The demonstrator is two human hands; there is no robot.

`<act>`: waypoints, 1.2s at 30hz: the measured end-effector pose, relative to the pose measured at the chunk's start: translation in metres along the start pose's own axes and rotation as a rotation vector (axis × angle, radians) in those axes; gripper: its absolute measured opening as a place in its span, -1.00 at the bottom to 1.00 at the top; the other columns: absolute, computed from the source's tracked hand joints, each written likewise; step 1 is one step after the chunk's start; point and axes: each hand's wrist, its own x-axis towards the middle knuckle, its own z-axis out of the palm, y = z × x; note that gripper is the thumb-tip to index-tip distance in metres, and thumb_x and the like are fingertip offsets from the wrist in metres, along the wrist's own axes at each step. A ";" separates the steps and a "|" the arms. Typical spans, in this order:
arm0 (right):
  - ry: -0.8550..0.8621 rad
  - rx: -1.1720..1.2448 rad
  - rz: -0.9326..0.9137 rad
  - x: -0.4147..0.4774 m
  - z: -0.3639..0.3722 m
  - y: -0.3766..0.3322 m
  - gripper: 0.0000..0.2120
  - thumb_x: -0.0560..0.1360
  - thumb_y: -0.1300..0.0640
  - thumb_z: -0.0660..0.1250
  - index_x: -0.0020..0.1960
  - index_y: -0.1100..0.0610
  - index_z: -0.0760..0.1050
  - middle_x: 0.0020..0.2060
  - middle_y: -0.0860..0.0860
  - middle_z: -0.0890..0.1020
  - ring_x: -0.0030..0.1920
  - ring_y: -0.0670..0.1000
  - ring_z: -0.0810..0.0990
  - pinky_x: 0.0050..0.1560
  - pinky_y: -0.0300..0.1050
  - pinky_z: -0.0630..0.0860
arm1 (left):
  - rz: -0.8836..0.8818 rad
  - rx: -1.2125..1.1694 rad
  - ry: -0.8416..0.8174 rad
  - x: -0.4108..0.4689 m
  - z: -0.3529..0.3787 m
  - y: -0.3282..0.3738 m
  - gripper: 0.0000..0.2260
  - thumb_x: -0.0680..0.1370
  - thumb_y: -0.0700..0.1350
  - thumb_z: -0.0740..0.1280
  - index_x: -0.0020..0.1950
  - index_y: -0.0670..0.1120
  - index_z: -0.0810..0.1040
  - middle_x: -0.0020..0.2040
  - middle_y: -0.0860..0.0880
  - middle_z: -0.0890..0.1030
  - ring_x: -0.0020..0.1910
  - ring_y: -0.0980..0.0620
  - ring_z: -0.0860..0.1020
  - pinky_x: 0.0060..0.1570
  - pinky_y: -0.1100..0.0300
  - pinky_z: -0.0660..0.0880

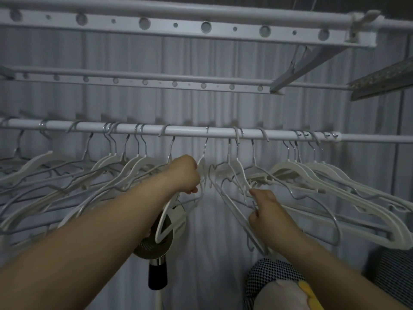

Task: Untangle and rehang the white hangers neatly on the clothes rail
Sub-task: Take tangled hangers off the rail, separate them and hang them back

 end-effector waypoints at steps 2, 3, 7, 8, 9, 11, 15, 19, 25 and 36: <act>-0.006 0.004 0.003 -0.001 0.001 -0.002 -0.50 0.54 0.30 0.10 0.46 0.14 0.11 0.40 0.06 0.24 0.32 0.01 0.36 0.13 -0.32 0.28 | 0.012 0.037 0.012 -0.002 0.002 -0.001 -0.87 0.48 -0.37 0.27 0.00 -0.29 0.53 0.16 -0.27 0.56 0.05 -0.17 0.61 0.11 -0.02 0.54; -0.004 0.005 0.006 -0.001 0.002 -0.002 -0.51 0.54 0.30 0.10 0.45 0.14 0.13 0.39 0.06 0.25 0.29 0.02 0.38 0.10 -0.31 0.30 | 0.017 0.046 0.023 -0.003 0.003 -0.001 -0.94 0.47 -0.36 0.28 -0.11 -0.25 0.51 0.15 -0.26 0.57 0.05 -0.17 0.61 0.10 -0.01 0.55; 0.003 0.011 0.017 -0.001 0.005 0.000 -0.55 0.54 0.30 0.10 0.41 0.13 0.19 0.33 0.05 0.29 0.07 0.03 0.46 -0.11 -0.30 0.28 | 0.034 -0.010 0.048 0.003 0.015 0.001 -0.76 0.47 -0.35 0.30 0.14 -0.31 0.49 0.12 -0.25 0.57 0.08 -0.16 0.58 0.11 0.03 0.53; 0.000 0.015 0.016 -0.001 0.005 0.001 -0.55 0.53 0.31 0.10 0.41 0.13 0.19 0.33 0.06 0.29 0.02 0.03 0.45 -0.10 -0.29 0.30 | 0.032 -0.045 0.047 0.004 0.019 0.002 -0.67 0.46 -0.34 0.32 0.23 -0.31 0.45 0.16 -0.26 0.56 0.07 -0.14 0.58 0.13 0.03 0.52; -0.004 0.017 0.016 -0.001 0.006 0.002 -0.54 0.53 0.32 0.09 0.41 0.14 0.19 0.33 0.06 0.28 0.02 0.04 0.45 -0.05 -0.27 0.35 | 0.037 -0.071 0.044 0.006 0.024 0.002 -0.62 0.45 -0.34 0.34 0.27 -0.31 0.43 0.17 -0.26 0.55 0.06 -0.14 0.57 0.13 0.03 0.52; -0.015 0.010 0.015 -0.002 0.006 0.005 -0.52 0.53 0.35 0.07 0.43 0.14 0.15 0.35 0.07 0.25 0.13 0.11 0.46 0.07 -0.20 0.40 | 0.061 -0.116 0.057 0.009 0.032 0.002 -0.64 0.46 -0.35 0.31 0.26 -0.30 0.44 0.17 -0.28 0.55 0.10 -0.19 0.56 0.14 0.01 0.51; -0.012 0.011 -0.003 -0.003 0.003 0.010 -0.51 0.54 0.36 0.05 0.45 0.16 0.13 0.38 0.07 0.22 0.20 0.09 0.43 0.12 -0.22 0.38 | 0.072 -0.207 0.072 0.008 0.047 0.003 -0.70 0.49 -0.33 0.19 0.21 -0.26 0.48 0.17 -0.24 0.56 0.14 -0.18 0.53 0.08 0.13 0.47; 0.018 -0.014 -0.029 -0.006 0.001 0.018 -0.52 0.54 0.35 0.07 0.44 0.15 0.15 0.40 0.04 0.20 0.11 0.07 0.45 -0.08 -0.32 0.26 | 0.094 -0.315 0.054 0.002 0.052 0.006 -0.68 0.50 -0.33 0.20 0.25 -0.27 0.45 0.13 -0.18 0.55 0.14 -0.18 0.52 -0.16 0.21 0.44; 0.060 -0.150 -0.070 -0.011 -0.002 0.015 -0.51 0.52 0.27 0.13 0.44 0.12 0.16 0.47 0.04 0.09 0.39 0.03 0.23 0.29 -0.20 0.27 | 0.112 -0.352 -0.008 -0.014 0.049 0.003 -0.54 0.56 -0.08 0.23 0.43 -0.18 0.26 0.38 -0.15 0.39 0.33 -0.06 0.40 0.23 0.21 0.33; 0.470 -0.295 -0.395 -0.015 -0.008 -0.009 -0.69 0.26 0.28 0.20 -0.09 0.23 0.62 -0.03 0.21 0.65 0.11 0.09 0.35 0.01 0.21 0.51 | 0.378 -0.296 0.411 -0.079 0.013 -0.033 -0.83 0.52 -0.17 0.28 0.03 -0.08 0.64 -0.06 0.15 0.60 -0.03 0.29 0.48 -0.14 0.58 0.31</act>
